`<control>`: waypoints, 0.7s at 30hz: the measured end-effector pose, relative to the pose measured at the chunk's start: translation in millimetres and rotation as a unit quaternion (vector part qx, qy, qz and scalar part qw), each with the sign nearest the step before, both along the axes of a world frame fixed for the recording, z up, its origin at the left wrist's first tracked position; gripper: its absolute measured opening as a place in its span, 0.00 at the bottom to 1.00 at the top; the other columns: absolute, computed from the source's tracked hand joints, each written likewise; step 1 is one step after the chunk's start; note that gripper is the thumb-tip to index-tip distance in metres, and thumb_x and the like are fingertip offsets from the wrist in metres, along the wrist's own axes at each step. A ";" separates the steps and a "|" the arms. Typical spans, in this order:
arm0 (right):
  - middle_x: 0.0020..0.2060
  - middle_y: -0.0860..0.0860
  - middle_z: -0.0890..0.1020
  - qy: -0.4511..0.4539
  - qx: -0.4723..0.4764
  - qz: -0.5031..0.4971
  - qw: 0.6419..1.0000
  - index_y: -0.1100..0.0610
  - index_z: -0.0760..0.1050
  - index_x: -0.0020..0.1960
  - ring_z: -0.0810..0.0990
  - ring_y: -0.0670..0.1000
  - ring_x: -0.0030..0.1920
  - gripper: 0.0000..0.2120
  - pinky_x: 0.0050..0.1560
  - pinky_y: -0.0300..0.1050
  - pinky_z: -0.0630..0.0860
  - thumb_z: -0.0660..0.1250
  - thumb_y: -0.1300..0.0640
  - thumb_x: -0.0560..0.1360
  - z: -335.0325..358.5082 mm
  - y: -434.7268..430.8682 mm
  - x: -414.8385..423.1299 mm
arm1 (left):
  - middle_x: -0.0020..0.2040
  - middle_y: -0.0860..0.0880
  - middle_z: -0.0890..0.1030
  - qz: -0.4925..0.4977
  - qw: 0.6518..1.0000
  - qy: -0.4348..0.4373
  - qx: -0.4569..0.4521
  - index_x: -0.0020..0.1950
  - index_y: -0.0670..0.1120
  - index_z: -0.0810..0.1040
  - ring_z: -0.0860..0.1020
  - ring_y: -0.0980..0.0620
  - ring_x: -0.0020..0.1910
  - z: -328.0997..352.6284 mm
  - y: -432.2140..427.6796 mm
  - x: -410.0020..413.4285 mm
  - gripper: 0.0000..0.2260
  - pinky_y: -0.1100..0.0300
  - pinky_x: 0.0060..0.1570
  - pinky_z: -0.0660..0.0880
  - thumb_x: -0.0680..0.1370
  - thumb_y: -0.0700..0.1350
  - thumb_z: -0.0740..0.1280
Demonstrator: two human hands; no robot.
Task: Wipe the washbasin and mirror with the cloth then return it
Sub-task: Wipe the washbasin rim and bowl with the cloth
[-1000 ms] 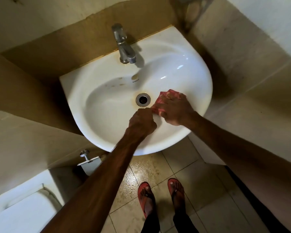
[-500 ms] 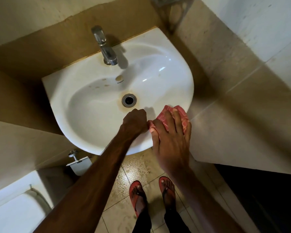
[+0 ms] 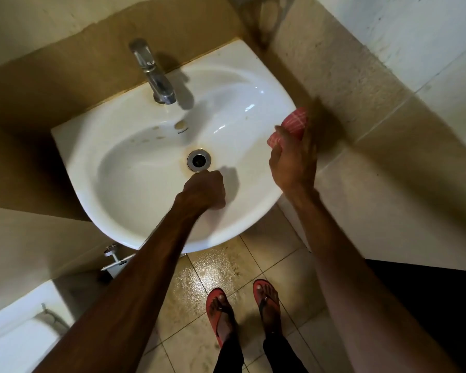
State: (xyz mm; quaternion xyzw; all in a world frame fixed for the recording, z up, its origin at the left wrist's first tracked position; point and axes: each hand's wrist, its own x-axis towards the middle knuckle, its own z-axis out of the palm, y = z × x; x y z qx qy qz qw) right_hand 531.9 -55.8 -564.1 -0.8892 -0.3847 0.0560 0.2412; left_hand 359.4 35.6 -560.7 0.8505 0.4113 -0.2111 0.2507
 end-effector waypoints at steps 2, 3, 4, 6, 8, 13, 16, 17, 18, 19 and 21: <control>0.80 0.64 0.61 0.004 -0.020 0.012 1.000 0.48 0.75 0.74 0.63 0.68 0.78 0.22 0.77 0.62 0.66 0.67 0.57 0.80 3.5 5.9 8.7 | 0.51 0.45 0.85 0.005 1.000 -0.003 -0.008 0.53 0.42 0.84 0.83 0.44 0.51 0.1 0.0 -3.6 0.11 0.52 0.53 0.81 0.73 0.44 0.70; 0.81 0.63 0.59 0.009 -0.022 0.014 1.000 0.47 0.72 0.76 0.61 0.67 0.79 0.23 0.77 0.61 0.66 0.66 0.57 0.81 6.3 3.2 7.5 | 0.51 0.46 0.85 0.008 1.000 -0.004 -0.010 0.53 0.43 0.84 0.83 0.44 0.51 0.1 -0.1 -5.2 0.11 0.52 0.53 0.81 0.73 0.44 0.70; 0.82 0.62 0.57 0.013 -0.016 0.015 1.000 0.46 0.70 0.77 0.60 0.67 0.80 0.24 0.77 0.60 0.66 0.66 0.56 0.82 8.5 -3.5 2.5 | 0.51 0.46 0.85 0.008 1.000 -0.006 -0.012 0.53 0.43 0.84 0.83 0.44 0.51 0.3 0.0 -6.5 0.11 0.52 0.53 0.81 0.73 0.45 0.70; 0.83 0.61 0.52 0.020 0.015 0.016 1.000 0.45 0.67 0.79 0.61 0.66 0.80 0.26 0.74 0.60 0.72 0.65 0.55 0.83 12.0 -25.8 -19.6 | 0.51 0.47 0.85 0.006 1.000 -0.007 -0.016 0.53 0.45 0.84 0.83 0.45 0.51 -0.6 1.4 -8.2 0.11 0.53 0.53 0.80 0.73 0.46 0.70; 0.83 0.61 0.49 0.030 0.045 0.014 0.998 0.45 0.65 0.80 0.67 0.66 0.77 0.24 0.66 0.58 0.80 0.62 0.52 0.84 10.7 -52.5 -51.2 | 0.52 0.48 0.85 0.003 1.000 -0.006 -0.020 0.54 0.45 0.84 0.83 0.45 0.52 -1.6 2.6 -8.7 0.12 0.53 0.54 0.80 0.72 0.46 0.71; 0.83 0.62 0.50 0.012 0.026 -0.016 0.999 0.45 0.66 0.79 0.66 0.66 0.77 0.24 0.64 0.56 0.79 0.61 0.51 0.84 9.2 -58.0 -70.2 | 0.52 0.49 0.85 -0.006 1.000 0.001 -0.030 0.53 0.47 0.85 0.83 0.46 0.52 -4.1 8.5 -7.2 0.12 0.53 0.54 0.80 0.71 0.46 0.72; 0.82 0.62 0.55 -0.018 -0.028 -0.009 0.999 0.46 0.70 0.76 0.64 0.67 0.77 0.26 0.68 0.60 0.76 0.67 0.56 0.80 7.3 -22.0 -22.0 | 0.53 0.51 0.86 -0.005 0.999 0.001 -0.038 0.53 0.49 0.85 0.83 0.47 0.54 -3.8 10.9 -8.9 0.12 0.54 0.55 0.80 0.71 0.47 0.71; 0.80 0.63 0.60 -0.030 -0.034 0.009 0.999 0.47 0.73 0.75 0.67 0.68 0.75 0.25 0.68 0.62 0.75 0.68 0.58 0.78 6.9 -6.6 -1.9 | 0.53 0.52 0.86 -0.002 0.999 -0.001 -0.041 0.53 0.50 0.85 0.83 0.48 0.54 -3.6 10.6 -9.7 0.11 0.55 0.56 0.79 0.71 0.47 0.71; 0.79 0.63 0.63 -0.044 -0.035 0.031 0.998 0.47 0.75 0.73 0.69 0.68 0.74 0.25 0.70 0.63 0.74 0.68 0.59 0.77 8.0 9.7 16.6 | 0.53 0.52 0.86 0.001 0.999 -0.002 -0.043 0.53 0.50 0.86 0.83 0.48 0.55 -3.5 9.9 -10.1 0.11 0.54 0.57 0.79 0.72 0.47 0.72; 0.80 0.62 0.63 -0.052 -0.043 0.056 0.996 0.46 0.76 0.73 0.67 0.68 0.75 0.25 0.73 0.62 0.70 0.67 0.59 0.77 9.4 25.1 32.4 | 0.53 0.52 0.86 0.004 0.999 -0.005 -0.043 0.52 0.51 0.86 0.83 0.48 0.55 -3.7 8.8 -10.2 0.11 0.54 0.57 0.80 0.71 0.47 0.72; 0.83 0.58 0.56 -0.044 -0.072 0.098 0.992 0.43 0.75 0.73 0.60 0.64 0.80 0.25 0.79 0.55 0.60 0.66 0.60 0.78 13.7 46.2 49.0 | 0.53 0.52 0.86 0.005 0.999 -0.009 -0.039 0.52 0.51 0.86 0.83 0.48 0.55 -4.5 6.8 -11.1 0.11 0.53 0.57 0.80 0.71 0.46 0.72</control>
